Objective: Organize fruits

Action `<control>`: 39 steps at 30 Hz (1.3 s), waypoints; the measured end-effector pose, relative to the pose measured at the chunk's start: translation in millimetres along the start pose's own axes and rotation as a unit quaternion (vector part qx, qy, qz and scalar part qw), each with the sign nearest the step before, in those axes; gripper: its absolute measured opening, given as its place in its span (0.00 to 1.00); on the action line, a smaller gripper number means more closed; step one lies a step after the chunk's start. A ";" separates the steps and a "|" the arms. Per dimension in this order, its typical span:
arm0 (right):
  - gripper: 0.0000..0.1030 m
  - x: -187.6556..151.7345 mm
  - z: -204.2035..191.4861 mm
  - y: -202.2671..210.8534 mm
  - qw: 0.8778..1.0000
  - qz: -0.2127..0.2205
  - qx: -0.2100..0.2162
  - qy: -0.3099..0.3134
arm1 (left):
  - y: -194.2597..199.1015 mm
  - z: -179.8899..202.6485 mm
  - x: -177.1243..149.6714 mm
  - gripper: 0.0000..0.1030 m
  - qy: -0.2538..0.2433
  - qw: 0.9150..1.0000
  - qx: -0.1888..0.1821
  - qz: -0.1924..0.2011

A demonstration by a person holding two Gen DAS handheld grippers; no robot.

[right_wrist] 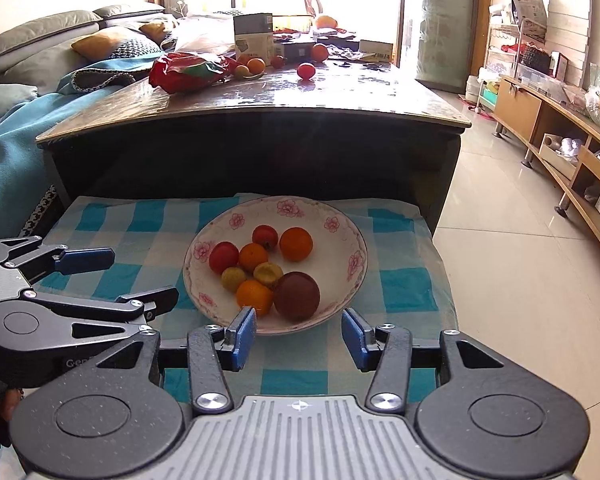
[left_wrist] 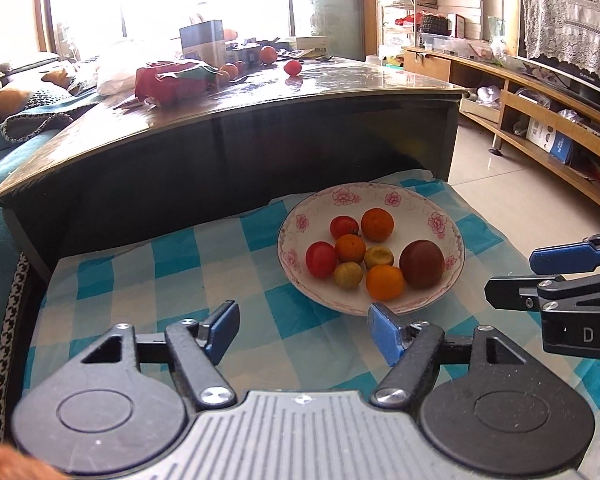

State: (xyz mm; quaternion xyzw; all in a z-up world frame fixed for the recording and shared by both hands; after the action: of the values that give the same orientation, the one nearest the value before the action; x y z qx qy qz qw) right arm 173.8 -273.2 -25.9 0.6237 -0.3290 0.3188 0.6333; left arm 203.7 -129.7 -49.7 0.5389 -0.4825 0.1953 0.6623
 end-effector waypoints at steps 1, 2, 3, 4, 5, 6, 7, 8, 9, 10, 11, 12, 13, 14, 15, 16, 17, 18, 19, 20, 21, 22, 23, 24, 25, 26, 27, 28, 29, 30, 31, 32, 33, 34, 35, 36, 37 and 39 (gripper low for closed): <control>0.41 -2.6 -0.4 1.9 1.000 -0.002 0.000 -0.002 | 2.1 -0.7 -2.0 0.78 0.001 1.000 0.002 -0.001; 0.41 -4.7 -0.5 3.2 1.000 -0.004 -0.001 -0.003 | 4.6 -1.3 -4.1 0.79 0.000 1.000 0.005 -0.001; 0.41 -6.7 -0.9 4.7 1.000 -0.005 -0.002 -0.004 | 7.3 -1.5 -6.1 0.81 -0.001 1.000 0.008 0.000; 0.41 -8.4 -1.4 5.9 1.000 -0.005 -0.003 -0.006 | 9.8 -2.2 -7.8 0.85 -0.002 1.000 0.013 0.000; 0.41 -10.1 -2.4 7.2 1.000 -0.006 -0.002 -0.007 | 12.7 -2.5 -9.0 0.86 -0.004 1.000 0.018 0.001; 0.41 -12.3 -3.6 9.0 1.000 -0.007 -0.002 -0.008 | 16.2 -1.9 -9.5 0.89 -0.007 1.000 0.021 0.004; 0.41 -14.1 -5.0 11.0 1.000 -0.007 -0.002 -0.008 | 19.6 -1.8 -9.6 0.90 -0.010 1.000 0.024 0.007; 0.41 -15.4 -6.3 12.4 1.000 -0.007 -0.002 -0.007 | 22.6 -1.3 -9.3 0.91 -0.013 1.000 0.027 0.010; 0.41 -16.6 -7.6 14.4 1.000 -0.006 -0.003 -0.006 | 25.8 -0.7 -9.0 0.92 -0.015 0.999 0.030 0.012; 0.41 -18.4 -8.6 16.5 1.000 -0.006 -0.003 -0.007 | 29.6 -0.3 -9.2 0.95 -0.016 0.999 0.033 0.015; 0.42 -19.9 -9.5 18.1 1.000 -0.006 -0.003 -0.009 | 32.7 0.1 -9.3 0.96 -0.017 0.999 0.035 0.017; 0.43 -21.6 -10.1 20.0 1.000 -0.007 -0.002 -0.011 | 35.8 0.4 -9.7 0.99 -0.018 0.999 0.036 0.020; 0.43 -23.7 -10.7 22.7 1.000 -0.007 -0.002 -0.013 | 38.9 0.4 -10.6 1.00 -0.019 0.999 0.038 0.021; 0.44 -25.6 -10.8 25.2 1.000 -0.007 -0.003 -0.015 | 42.2 0.5 -12.0 1.00 -0.018 0.999 0.040 0.022; 0.44 -27.1 -11.0 27.5 1.000 -0.007 -0.003 -0.018 | 45.3 0.5 -13.7 1.00 -0.016 0.999 0.041 0.022; 0.45 -28.7 -11.2 30.3 1.000 -0.006 -0.003 -0.020 | 47.6 0.3 -15.6 1.00 -0.012 0.999 0.042 0.021; 0.45 -29.6 -11.4 32.9 1.000 -0.005 -0.003 -0.022 | 49.8 0.2 -17.4 1.00 -0.008 0.999 0.042 0.019; 0.45 -30.6 -11.9 35.4 1.000 -0.004 -0.003 -0.024 | 51.8 0.2 -19.1 1.00 -0.004 0.999 0.041 0.017; 0.45 -31.3 -12.3 37.6 1.000 -0.003 -0.003 -0.024 | 54.2 0.3 -21.0 1.00 0.000 0.999 0.041 0.016; 0.45 -31.8 -12.7 39.8 1.000 -0.002 -0.003 -0.025 | 56.1 0.5 -22.4 1.00 0.002 0.999 0.040 0.015; 0.45 -32.5 -12.9 42.2 1.000 -0.001 -0.003 -0.027 | 58.1 0.7 -23.6 1.00 0.005 0.999 0.041 0.015; 0.45 -32.8 -13.5 44.4 1.000 0.000 -0.002 -0.030 | 60.2 0.9 -24.5 1.00 0.006 0.999 0.043 0.014; 0.45 -33.1 -14.1 46.7 1.000 0.001 -0.001 -0.031 | 62.3 1.2 -25.5 1.00 0.008 0.999 0.045 0.013; 0.45 -33.6 -15.1 49.3 1.000 0.002 -0.001 -0.031 | 64.8 1.6 -26.3 1.00 0.008 0.999 0.046 0.013; 0.45 -34.1 -15.7 51.4 1.000 0.004 -0.001 -0.030 | 67.3 2.5 -27.2 1.00 0.008 0.999 0.046 0.015; 0.46 -34.8 -16.3 53.5 1.000 0.005 -0.001 -0.029 | 69.9 3.2 -28.1 1.00 0.008 0.999 0.046 0.015; 0.46 -35.7 -16.7 55.8 1.000 0.006 0.000 -0.030 | 72.0 4.1 -28.8 1.00 0.008 0.999 0.046 0.015; 0.46 -36.7 -17.4 57.7 1.000 0.006 0.001 -0.031 | 72.0 4.1 -28.8 1.00 0.009 0.999 0.045 0.015; 0.46 -37.5 -18.0 59.4 1.000 0.006 0.001 -0.031 | 74.3 5.0 -29.7 1.00 0.009 0.999 0.045 0.016; 0.46 -38.0 -18.7 61.2 1.000 0.007 0.001 -0.030 | 76.9 6.0 -30.6 1.00 0.009 0.999 0.046 0.017; 0.46 -38.6 -18.8 63.0 1.000 0.008 0.001 -0.030 | 80.1 7.2 -31.7 1.00 0.008 0.999 0.047 0.018; 0.46 -39.1 -18.6 64.7 0.999 0.009 0.001 -0.031 | 82.0 7.7 -32.4 1.00 0.007 0.999 0.048 0.018; 0.46 -39.6 -18.1 66.7 0.999 0.010 0.000 -0.033 | 84.1 8.0 -33.1 1.00 0.007 0.999 0.049 0.018; 0.46 -40.0 -17.7 68.3 0.999 0.011 0.000 -0.035 | 85.8 8.3 -33.8 1.00 0.008 0.999 0.049 0.018; 0.46 -40.4 -17.5 69.7 0.999 0.011 -0.001 -0.036 | 87.6 8.2 -34.7 1.00 0.010 0.999 0.050 0.018; 0.47 -40.9 -17.7 71.0 0.999 0.011 -0.001 -0.037 | 89.0 8.3 -35.6 1.00 0.012 0.999 0.050 0.017; 0.47 -41.4 -18.1 72.4 0.999 0.012 -0.001 -0.038 | 90.3 7.8 -36.3 1.00 0.014 0.999 0.050 0.016; 0.47 -42.5 -19.7 74.5 0.999 0.012 0.000 -0.037 | 93.0 7.3 -38.1 1.00 0.014 0.999 0.050 0.016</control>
State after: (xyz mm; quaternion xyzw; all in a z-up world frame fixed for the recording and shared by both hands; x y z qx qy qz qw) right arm 88.8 -251.8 -17.4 0.6308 -0.3600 0.3029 0.6170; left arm 110.7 -94.5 -33.6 0.5607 -0.4711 0.2374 0.6383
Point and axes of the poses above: each gripper's, at about its wrist camera, not at the fingertips, and y roughly against the way its jaws point, z to its right, x to its top, the point moved 9 cm from there along -y, roughly the way its jaws point, and after that the axes turned 9 degrees about z, right-handed, at the moved point
